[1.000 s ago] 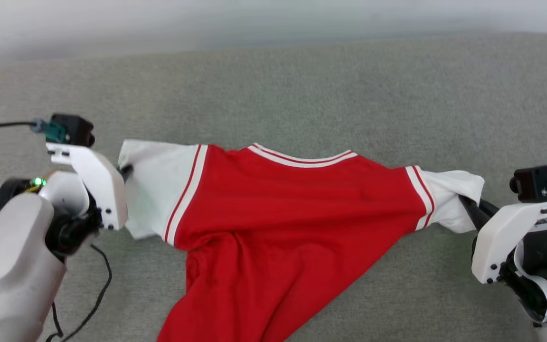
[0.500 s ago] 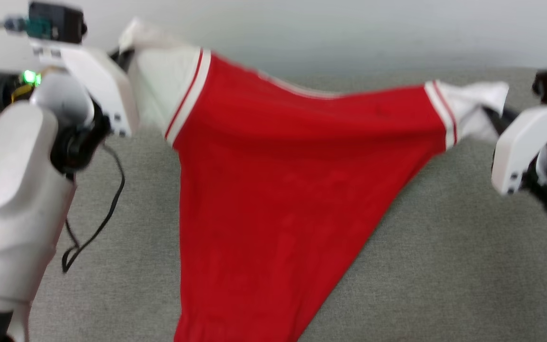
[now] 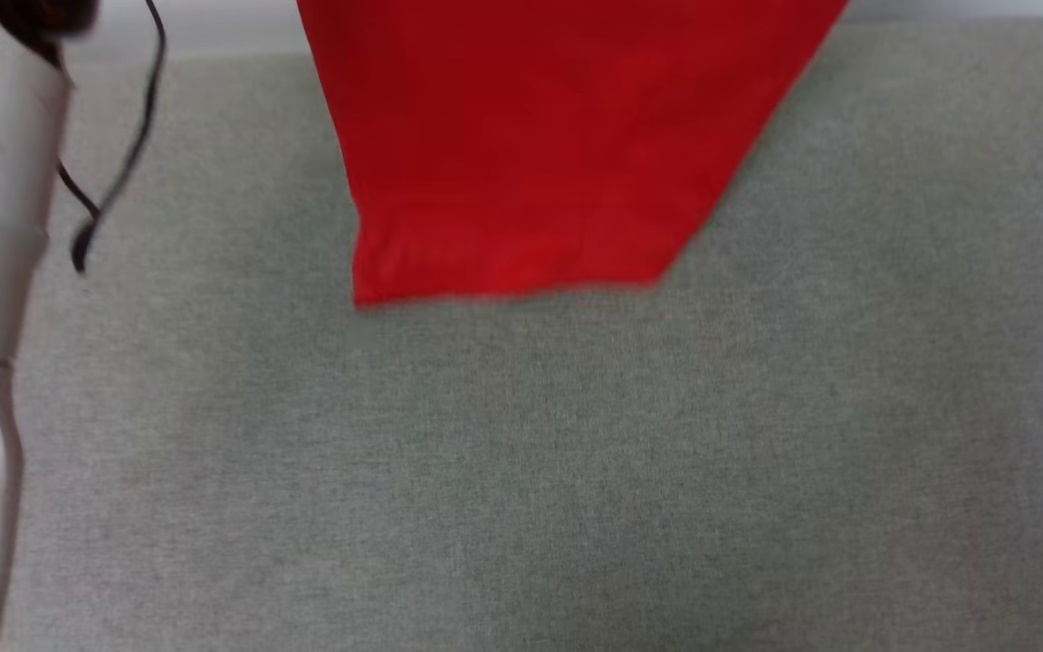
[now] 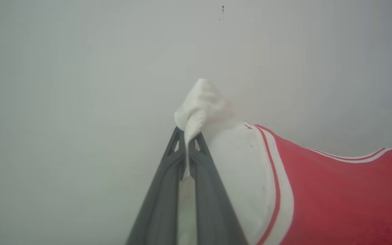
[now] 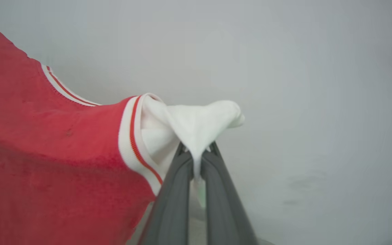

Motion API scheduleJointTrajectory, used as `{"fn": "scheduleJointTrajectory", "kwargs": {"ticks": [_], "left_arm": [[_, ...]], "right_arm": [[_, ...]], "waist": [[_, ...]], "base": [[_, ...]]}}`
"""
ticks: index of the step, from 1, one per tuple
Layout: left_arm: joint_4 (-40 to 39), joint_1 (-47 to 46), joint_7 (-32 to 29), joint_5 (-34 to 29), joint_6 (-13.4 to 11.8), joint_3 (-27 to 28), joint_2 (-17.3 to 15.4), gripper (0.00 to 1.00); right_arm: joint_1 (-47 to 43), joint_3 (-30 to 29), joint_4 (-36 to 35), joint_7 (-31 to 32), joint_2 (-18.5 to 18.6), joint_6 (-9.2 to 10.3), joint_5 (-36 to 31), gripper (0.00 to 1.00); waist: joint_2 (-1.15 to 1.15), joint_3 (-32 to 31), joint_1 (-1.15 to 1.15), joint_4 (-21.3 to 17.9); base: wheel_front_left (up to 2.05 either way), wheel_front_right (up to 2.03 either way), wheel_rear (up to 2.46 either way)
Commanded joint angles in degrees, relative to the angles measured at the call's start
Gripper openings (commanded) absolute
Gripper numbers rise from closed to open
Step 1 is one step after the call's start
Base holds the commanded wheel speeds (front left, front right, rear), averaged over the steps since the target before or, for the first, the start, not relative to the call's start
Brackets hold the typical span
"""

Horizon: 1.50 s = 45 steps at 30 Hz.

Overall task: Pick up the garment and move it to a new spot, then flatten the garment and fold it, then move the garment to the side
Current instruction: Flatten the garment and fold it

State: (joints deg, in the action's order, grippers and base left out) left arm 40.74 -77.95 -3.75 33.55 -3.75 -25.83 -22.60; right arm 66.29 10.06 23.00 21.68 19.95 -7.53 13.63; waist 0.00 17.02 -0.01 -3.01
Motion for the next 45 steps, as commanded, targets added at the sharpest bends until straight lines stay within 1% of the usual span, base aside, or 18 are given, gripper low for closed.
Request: {"fn": "scheduleJointTrajectory", "kwargs": {"ticks": [1, 7, 12, 20, 25, 30, 31, 35, 38, 41, 45], "left_arm": [[0.6, -2.4, 1.6, -0.7, -0.5, 0.3, 0.0, 0.0], [3.5, -12.3, 8.5, -2.7, -1.2, 1.4, -0.1, 0.0], [4.9, -18.0, 10.4, -3.4, -1.2, 1.7, -0.2, 0.0], [7.3, -20.6, 12.1, -3.3, -0.2, 1.2, 0.3, 0.0], [10.5, -20.4, 13.0, -2.3, 1.6, 1.0, 0.9, 0.0], [14.5, -18.1, 14.7, -1.1, 3.8, 1.0, 2.1, 0.0], [15.1, -17.4, 15.2, -1.2, 4.1, 0.8, 2.2, 0.0], [17.2, -12.0, 16.7, 1.6, 6.2, 2.2, 3.5, 0.0], [17.3, -7.4, 17.6, 2.8, 7.4, 2.6, 3.9, 0.0], [16.4, -0.1, 18.3, 3.6, 8.3, 2.6, 4.2, 0.0], [13.3, 10.3, 18.8, 3.8, 8.7, 2.6, 3.3, 0.0]], "right_arm": [[2.4, 0.0, 0.9, -1.4, -0.3, 0.07, -0.8, 0.0], [13.8, -0.7, 5.5, -9.2, -1.7, 0.08, -5.4, 0.0], [20.5, -0.4, 9.2, -13.5, -3.2, 0.08, -6.9, 0.0], [25.3, 2.7, 14.5, -17.2, -4.0, 0.08, -5.8, 0.0], [26.2, 4.7, 17.8, -18.9, -4.7, 0.08, -4.4, 0.0], [24.1, 6.0, 21.5, -21.2, -5.2, 0.08, -3.3, 0.0], [23.5, 6.3, 22.1, -21.7, -5.1, 0.08, -3.1, 0.0], [18.7, 7.9, 23.6, -23.3, -5.2, 0.07, -0.9, 0.0], [14.5, 9.0, 22.6, -23.7, -4.1, 0.08, 0.6, 0.0], [7.6, 10.3, 20.6, -24.1, -3.6, 0.07, 2.0, 0.0], [-3.2, 10.9, 15.7, -23.2, -2.8, 0.07, 4.0, 0.0]], "waist": [[0.0, 2.8, 0.01, -0.5], [0.0, 8.3, 0.01, -1.3], [0.0, 13.0, 0.01, -1.9], [0.0, 19.2, 0.01, -2.1], [0.0, 22.0, 0.01, -1.9], [0.0, 21.6, 0.01, -1.5], [0.0, 21.1, 0.01, -1.3], [0.0, 17.4, 0.01, -0.4], [0.0, 14.4, 0.01, 0.4], [0.0, 10.4, 0.01, 1.0], [0.0, 5.1, 0.01, 1.1]], "base": [[0.0, 0.0, 0.0], [0.0, 0.0, 0.0], [0.0, 0.0, 0.0], [0.0, 0.0, 0.0], [0.0, 0.0, 0.0], [0.0, 0.0, 0.0], [0.0, 0.0, 0.0], [0.0, 0.0, 0.0], [0.0, 0.0, 0.0], [0.0, 0.0, 0.0], [0.0, 0.0, 0.0]]}}
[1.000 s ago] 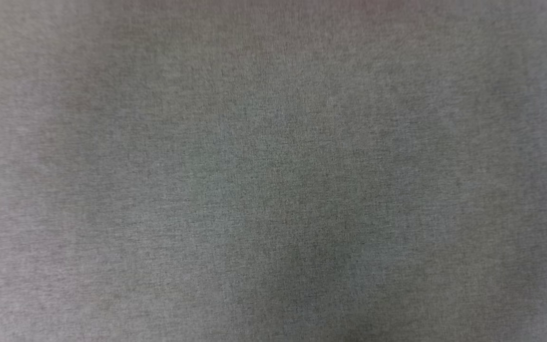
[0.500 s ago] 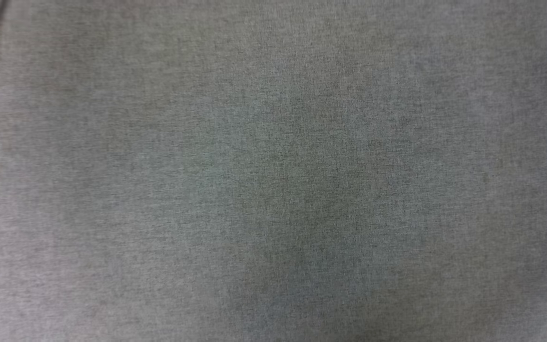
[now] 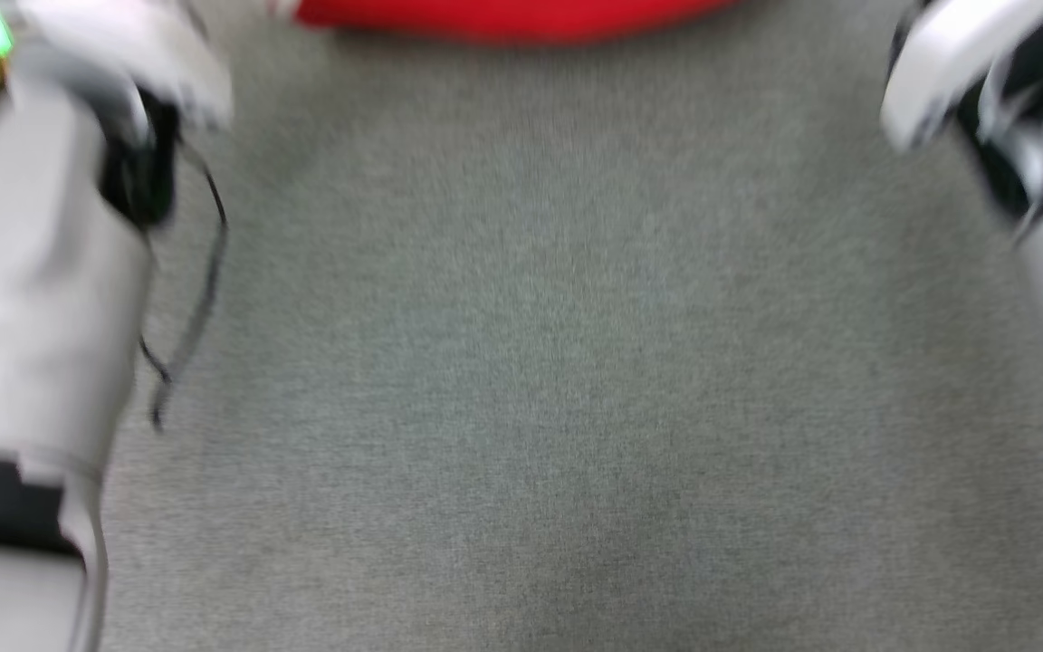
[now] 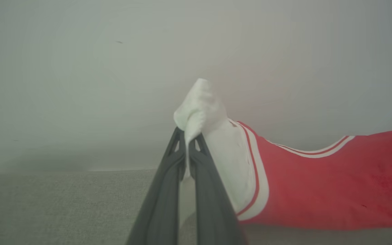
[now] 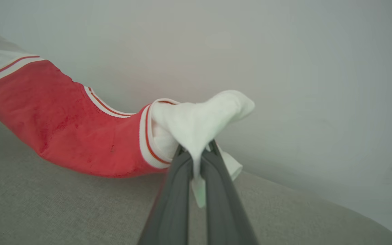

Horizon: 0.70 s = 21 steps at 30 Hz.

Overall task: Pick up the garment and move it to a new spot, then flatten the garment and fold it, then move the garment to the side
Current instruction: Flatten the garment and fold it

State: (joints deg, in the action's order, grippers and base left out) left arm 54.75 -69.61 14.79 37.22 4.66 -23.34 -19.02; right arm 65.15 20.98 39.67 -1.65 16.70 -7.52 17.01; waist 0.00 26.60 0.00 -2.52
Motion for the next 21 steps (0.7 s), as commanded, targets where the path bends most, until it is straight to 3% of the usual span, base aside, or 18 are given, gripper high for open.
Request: {"fn": "scheduleJointTrajectory", "kwargs": {"ticks": [1, 11, 21], "left_arm": [[-1.7, 4.9, 0.3, 0.0, 0.1, 0.0, -0.6, 0.0], [-17.3, 34.6, -1.1, 3.2, -5.3, 1.9, -3.1, 0.0], [-36.0, 60.9, -8.9, 5.8, -15.3, 1.9, -7.5, 0.0]], "right_arm": [[-5.0, 0.1, -2.3, 0.7, 0.7, 0.06, 0.6, 0.0], [-34.8, -5.5, -18.0, 6.1, 0.9, 0.06, 1.7, 0.0], [-62.2, -15.0, -31.0, 11.0, -5.7, 0.05, -1.0, 0.0]], "waist": [[0.0, -5.7, 0.0, 0.6], [0.0, -15.8, 0.0, 0.9], [0.0, -23.6, 0.0, 1.9]], "base": [[0.0, 0.0, 0.0], [0.0, 0.0, 0.0], [0.0, 0.0, 0.0]]}}
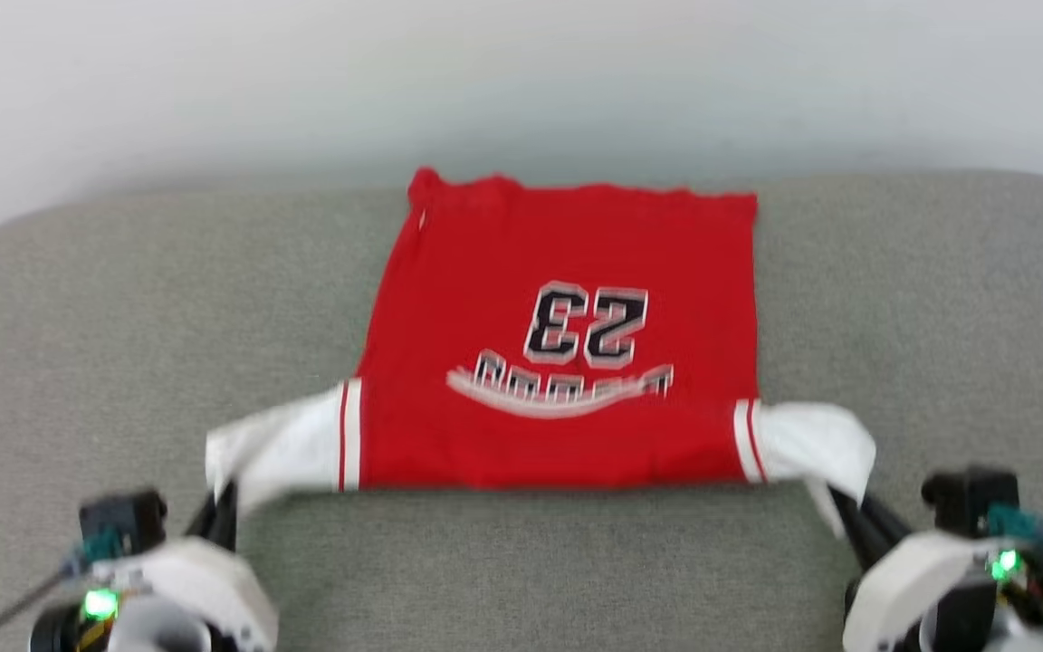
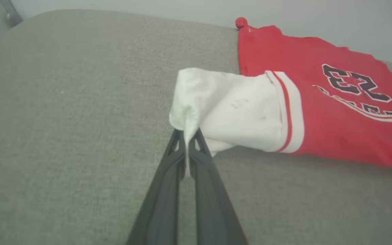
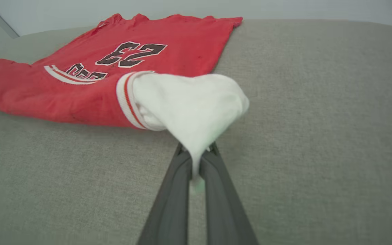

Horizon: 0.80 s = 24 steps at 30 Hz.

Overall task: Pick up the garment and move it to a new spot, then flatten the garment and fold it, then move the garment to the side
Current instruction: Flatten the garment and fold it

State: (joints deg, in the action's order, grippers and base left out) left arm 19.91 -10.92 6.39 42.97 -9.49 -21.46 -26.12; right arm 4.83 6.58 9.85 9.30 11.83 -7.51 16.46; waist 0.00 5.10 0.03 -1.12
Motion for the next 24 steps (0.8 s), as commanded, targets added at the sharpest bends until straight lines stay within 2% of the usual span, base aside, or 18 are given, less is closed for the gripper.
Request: {"fn": "scheduleJointTrajectory", "kwargs": {"ticks": [1, 6, 10, 11, 12, 13, 14, 18, 24], "left_arm": [[-2.6, 4.7, -1.1, 0.1, -2.0, -0.3, -0.7, 0.0], [-8.7, 14.2, -3.0, 0.6, -6.4, -1.2, -0.8, 0.0], [-11.4, 18.5, -2.9, 0.4, -8.4, -1.4, -1.5, 0.0], [-12.0, 19.1, -2.7, 0.3, -8.7, -1.4, -1.5, 0.0], [-12.5, 19.6, -2.5, -0.1, -9.0, -1.4, -1.7, 0.0], [-13.2, 19.9, -2.2, -0.2, -9.3, -1.4, -1.6, 0.0], [-13.9, 20.0, -2.0, -0.5, -9.7, -1.5, -1.5, 0.0], [-16.8, 18.2, -1.5, -1.9, -10.3, -1.9, -1.6, 0.0], [-20.5, 15.5, -1.8, -3.6, -10.9, -2.5, -2.1, 0.0]], "right_arm": [[-4.3, -1.6, -2.1, 0.4, -1.4, 0.04, -0.8, 0.0], [-14.2, -5.0, -6.0, 3.0, -4.4, 0.05, -1.6, 0.0], [-20.2, -5.1, -7.8, 6.1, -5.3, 0.04, -2.4, 0.0], [-21.2, -4.9, -8.1, 6.7, -5.3, 0.05, -2.2, 0.03], [-22.1, -4.6, -8.3, 7.3, -5.3, 0.05, -2.0, 0.16], [-22.8, -4.5, -8.6, 7.8, -5.1, 0.05, -2.0, 0.49], [-23.0, -4.3, -9.1, 8.0, -5.0, 0.05, -1.8, 1.0], [-20.4, -5.7, -10.9, 6.7, -4.4, 0.04, -1.0, 1.0], [-12.7, -10.6, -7.5, 4.8, -4.9, 0.04, 1.4, 1.0]], "waist": [[0.0, -2.8, -0.03, 0.6], [0.0, -5.2, -0.03, 1.2], [0.0, -5.8, -0.03, 1.5], [0.0, -5.9, -0.03, 1.5], [0.0, -5.9, -0.03, 1.6], [0.0, -5.9, -0.03, 1.7], [0.0, -5.9, -0.03, 1.7], [0.0, -5.4, -0.03, 2.2], [0.0, -2.9, -0.03, 3.0]], "base": [[0.0, 0.0, 0.0], [0.0, 0.0, 0.0], [0.0, 0.0, 0.0], [0.0, 0.0, 0.0], [0.0, 0.0, 0.0], [0.0, 0.0, 0.0], [0.0, 0.0, 0.0], [0.0, 0.0, 0.0], [0.0, 0.0, 0.0]]}}
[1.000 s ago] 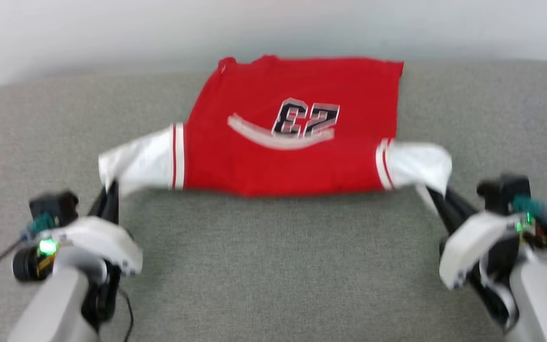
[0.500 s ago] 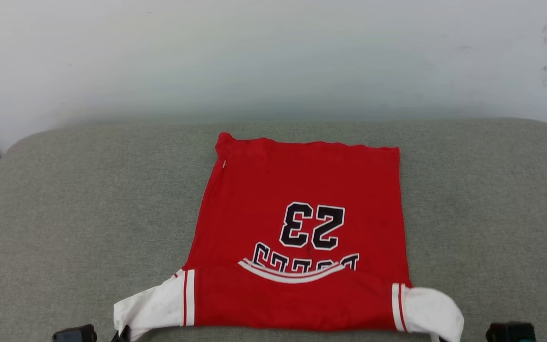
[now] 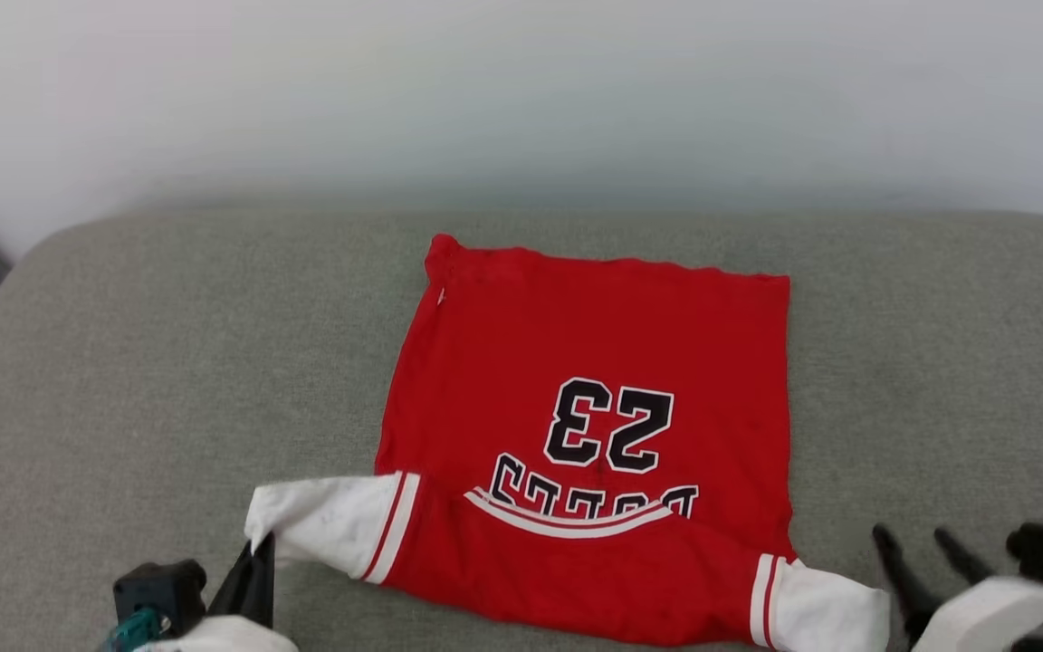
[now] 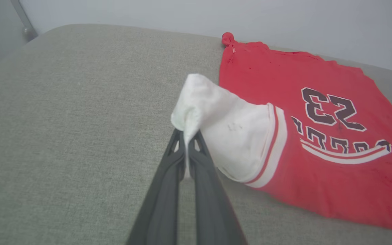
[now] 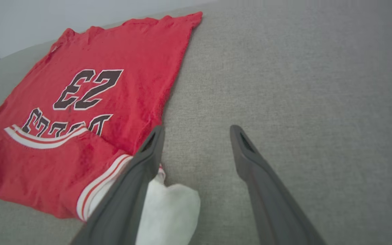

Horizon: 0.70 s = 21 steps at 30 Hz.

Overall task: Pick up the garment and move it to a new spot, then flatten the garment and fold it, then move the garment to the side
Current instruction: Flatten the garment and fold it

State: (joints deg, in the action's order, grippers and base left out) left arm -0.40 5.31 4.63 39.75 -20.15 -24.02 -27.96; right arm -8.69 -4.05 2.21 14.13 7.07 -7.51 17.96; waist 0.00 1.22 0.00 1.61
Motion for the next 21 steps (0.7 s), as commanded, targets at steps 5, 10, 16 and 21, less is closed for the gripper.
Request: {"fn": "scheduleJointTrajectory", "kwargs": {"ticks": [5, 10, 16, 21], "left_arm": [[-4.7, -4.9, -0.2, -2.3, -0.7, -0.5, 0.0, 0.0], [-7.6, -9.6, 0.2, -4.2, -0.3, -1.5, 1.2, 0.0], [-9.6, -14.9, 1.4, -6.0, 1.1, -3.5, 3.1, 0.0], [-10.0, -18.7, 2.3, -7.4, 2.4, -5.0, 4.4, 0.0]], "right_arm": [[14.2, -4.9, 9.1, 1.3, 0.9, 0.04, 1.5, 1.0], [30.2, -6.0, 20.0, 5.4, 4.3, 0.03, 2.9, 1.0], [46.7, -4.8, 29.9, 14.5, 8.3, 0.03, 3.7, 1.0], [56.5, -4.2, 35.4, 21.8, 10.2, 0.03, 2.7, 1.0]], "waist": [[0.0, 6.6, 0.0, 1.9], [0.0, 12.9, 0.0, 3.9], [0.0, 19.6, 0.0, 6.9], [0.0, 23.3, 0.0, 8.9]], "base": [[0.0, 0.0, 0.0], [0.0, 0.0, 0.0], [0.0, 0.0, 0.0], [0.0, 0.0, 0.0]]}}
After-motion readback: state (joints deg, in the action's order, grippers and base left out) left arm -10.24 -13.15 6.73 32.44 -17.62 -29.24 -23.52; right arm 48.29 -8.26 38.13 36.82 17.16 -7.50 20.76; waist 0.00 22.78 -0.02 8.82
